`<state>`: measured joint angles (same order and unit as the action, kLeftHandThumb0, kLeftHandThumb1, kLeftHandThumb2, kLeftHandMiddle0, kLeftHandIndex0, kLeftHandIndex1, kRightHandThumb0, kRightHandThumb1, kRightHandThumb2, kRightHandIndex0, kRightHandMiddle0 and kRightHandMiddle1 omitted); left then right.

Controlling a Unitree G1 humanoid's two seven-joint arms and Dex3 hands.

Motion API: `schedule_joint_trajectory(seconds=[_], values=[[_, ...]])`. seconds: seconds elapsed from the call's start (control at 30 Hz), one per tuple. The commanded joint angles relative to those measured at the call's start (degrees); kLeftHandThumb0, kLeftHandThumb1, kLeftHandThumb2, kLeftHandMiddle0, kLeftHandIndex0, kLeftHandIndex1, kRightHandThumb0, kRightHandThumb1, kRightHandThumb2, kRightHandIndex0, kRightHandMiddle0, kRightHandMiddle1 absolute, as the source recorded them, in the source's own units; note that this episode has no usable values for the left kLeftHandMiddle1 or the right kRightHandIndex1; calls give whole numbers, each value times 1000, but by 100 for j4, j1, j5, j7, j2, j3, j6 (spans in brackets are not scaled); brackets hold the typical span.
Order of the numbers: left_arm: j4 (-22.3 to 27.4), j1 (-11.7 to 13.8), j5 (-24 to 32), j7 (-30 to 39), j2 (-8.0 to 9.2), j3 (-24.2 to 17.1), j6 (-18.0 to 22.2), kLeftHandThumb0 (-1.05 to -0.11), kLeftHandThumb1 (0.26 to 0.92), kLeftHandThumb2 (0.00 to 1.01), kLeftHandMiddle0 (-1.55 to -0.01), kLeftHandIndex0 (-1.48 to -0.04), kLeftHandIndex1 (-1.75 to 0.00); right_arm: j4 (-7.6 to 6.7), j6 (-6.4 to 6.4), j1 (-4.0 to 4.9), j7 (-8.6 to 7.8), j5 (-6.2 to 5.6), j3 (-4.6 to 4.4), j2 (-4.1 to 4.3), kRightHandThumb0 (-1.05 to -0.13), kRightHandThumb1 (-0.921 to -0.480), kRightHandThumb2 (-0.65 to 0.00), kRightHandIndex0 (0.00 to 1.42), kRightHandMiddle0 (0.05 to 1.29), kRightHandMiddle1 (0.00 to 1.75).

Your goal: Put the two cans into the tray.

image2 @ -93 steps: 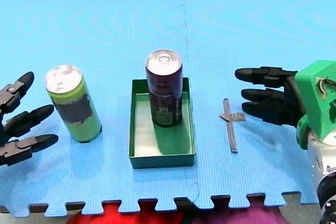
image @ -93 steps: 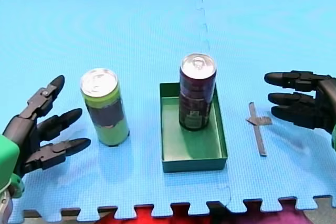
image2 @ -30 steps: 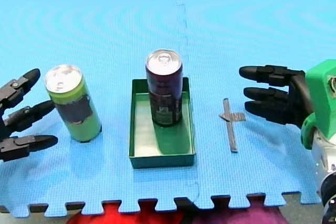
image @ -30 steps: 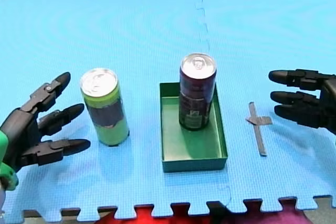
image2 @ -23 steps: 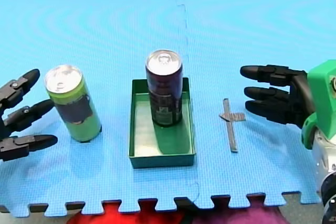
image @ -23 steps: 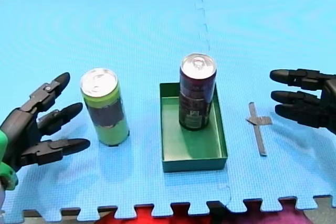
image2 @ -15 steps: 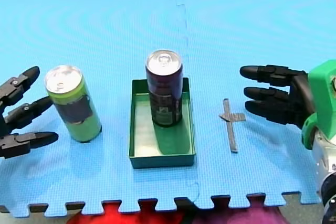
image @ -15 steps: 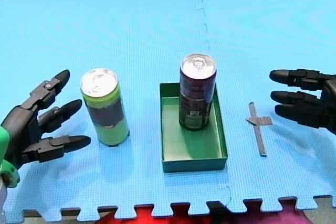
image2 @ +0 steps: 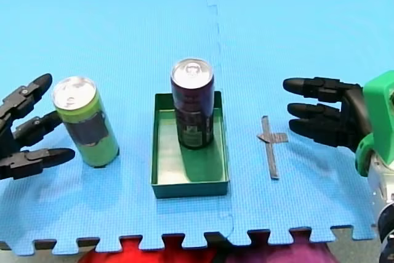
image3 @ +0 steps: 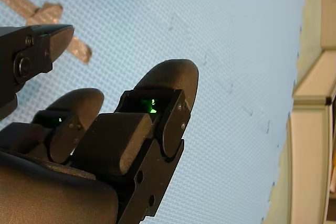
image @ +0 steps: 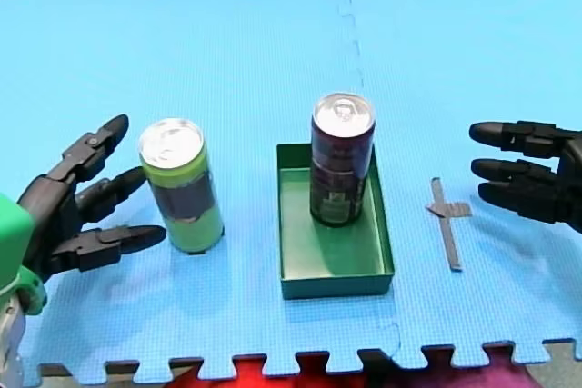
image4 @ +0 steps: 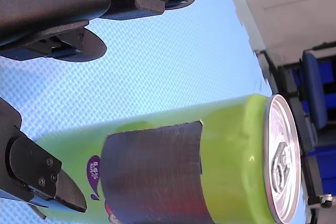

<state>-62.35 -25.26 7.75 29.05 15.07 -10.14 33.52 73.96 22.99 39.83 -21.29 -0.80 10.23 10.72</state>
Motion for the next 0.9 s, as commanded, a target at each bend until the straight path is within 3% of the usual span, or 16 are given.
schedule_joint_trajectory(seconds=[0.0, 0.23, 0.87], values=[[-66, -101, 68, 90, -35, -43, -22, -990, 626, 2, -386, -148, -1, 6, 28, 11, -12, -21, 17, 34, -584, -762, -1, 766, 1029, 0], [-128, -211, 147, 252, -109, -103, -96, -1012, 634, 3, -369, -151, -2, 1, 35, 12, -14, -15, 17, 31, -583, -762, 0, 767, 1029, 0], [-321, -297, 201, 808, -49, -205, -167, -1048, 686, 14, -315, -143, 0, 9, 33, 34, 19, 8, -4, 29, -585, -764, -1, 770, 1032, 1]])
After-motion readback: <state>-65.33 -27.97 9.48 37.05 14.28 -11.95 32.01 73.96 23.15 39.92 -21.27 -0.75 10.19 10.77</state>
